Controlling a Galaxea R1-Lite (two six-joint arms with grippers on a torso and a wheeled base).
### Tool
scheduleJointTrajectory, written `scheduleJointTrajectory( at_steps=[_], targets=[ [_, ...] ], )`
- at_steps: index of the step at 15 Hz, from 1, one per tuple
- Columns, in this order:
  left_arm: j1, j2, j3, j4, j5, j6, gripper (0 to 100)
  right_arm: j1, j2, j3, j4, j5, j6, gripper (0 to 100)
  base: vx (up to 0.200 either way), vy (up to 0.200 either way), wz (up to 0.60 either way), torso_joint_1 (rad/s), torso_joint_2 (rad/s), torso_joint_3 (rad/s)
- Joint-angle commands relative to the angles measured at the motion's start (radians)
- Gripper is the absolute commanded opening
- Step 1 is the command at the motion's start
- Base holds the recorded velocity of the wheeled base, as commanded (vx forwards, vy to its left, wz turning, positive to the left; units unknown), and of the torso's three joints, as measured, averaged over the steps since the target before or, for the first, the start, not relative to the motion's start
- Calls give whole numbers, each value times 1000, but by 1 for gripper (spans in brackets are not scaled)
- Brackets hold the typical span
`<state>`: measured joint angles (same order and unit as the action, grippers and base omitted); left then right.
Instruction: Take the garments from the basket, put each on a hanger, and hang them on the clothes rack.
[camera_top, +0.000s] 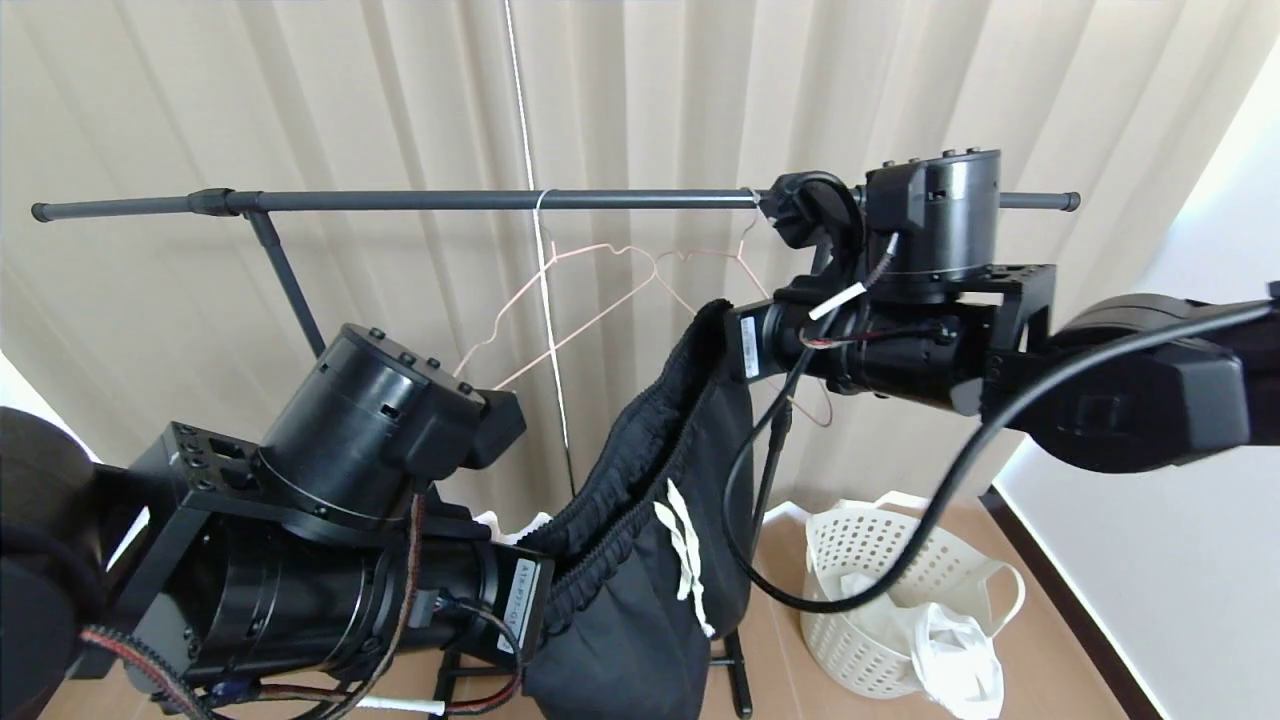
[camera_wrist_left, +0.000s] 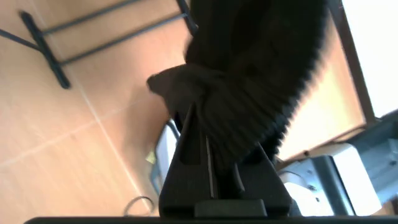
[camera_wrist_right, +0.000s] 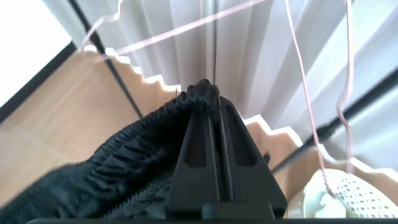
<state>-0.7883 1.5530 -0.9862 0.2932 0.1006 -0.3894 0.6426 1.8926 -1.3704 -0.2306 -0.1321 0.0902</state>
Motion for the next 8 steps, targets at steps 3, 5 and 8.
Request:
scheduleJointTrajectory(
  at_steps=[3, 5, 8],
  targets=[
    [-77, 64, -23, -82, -4, -71, 0, 5, 258, -325, 24, -78, 5, 0, 0, 0, 0, 0, 0, 0],
    [-111, 91, -37, -157, -4, -112, 0, 11, 327, -478, 105, -103, 8, 0, 0, 0, 0, 0, 0, 0],
    [-157, 160, -121, -186, 2, -190, 0, 11, 387, -601, 145, -118, 20, 0, 0, 0, 0, 0, 0, 0]
  ],
)
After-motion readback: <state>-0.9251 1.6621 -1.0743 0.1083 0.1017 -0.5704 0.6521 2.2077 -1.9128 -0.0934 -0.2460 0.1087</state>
